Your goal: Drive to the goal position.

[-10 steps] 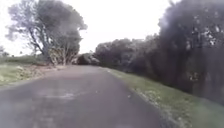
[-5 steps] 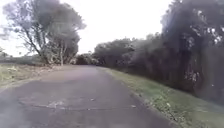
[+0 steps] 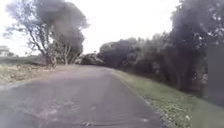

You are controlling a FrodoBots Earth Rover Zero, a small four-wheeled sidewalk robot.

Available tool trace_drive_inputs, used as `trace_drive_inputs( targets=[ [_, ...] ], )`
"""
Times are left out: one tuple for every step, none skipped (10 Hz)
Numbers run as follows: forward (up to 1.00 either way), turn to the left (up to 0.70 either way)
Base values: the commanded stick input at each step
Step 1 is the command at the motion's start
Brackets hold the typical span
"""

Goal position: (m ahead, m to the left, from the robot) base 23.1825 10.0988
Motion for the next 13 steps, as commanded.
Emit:
trace_drive_inputs(
  targets=[
    [0.70,0.02],
    [0.70,0.02],
    [0.70,0.02],
    [0.70,0.02],
    [0.70,0.10],
    [0.70,0.29],
    [0.70,0.35],
    [0.70,0.35],
    [0.70,0.35],
    [0.70,0.35],
    [0.70,0.35],
    [0.70,0.35],
    [0.70,0.35]
  ],
)
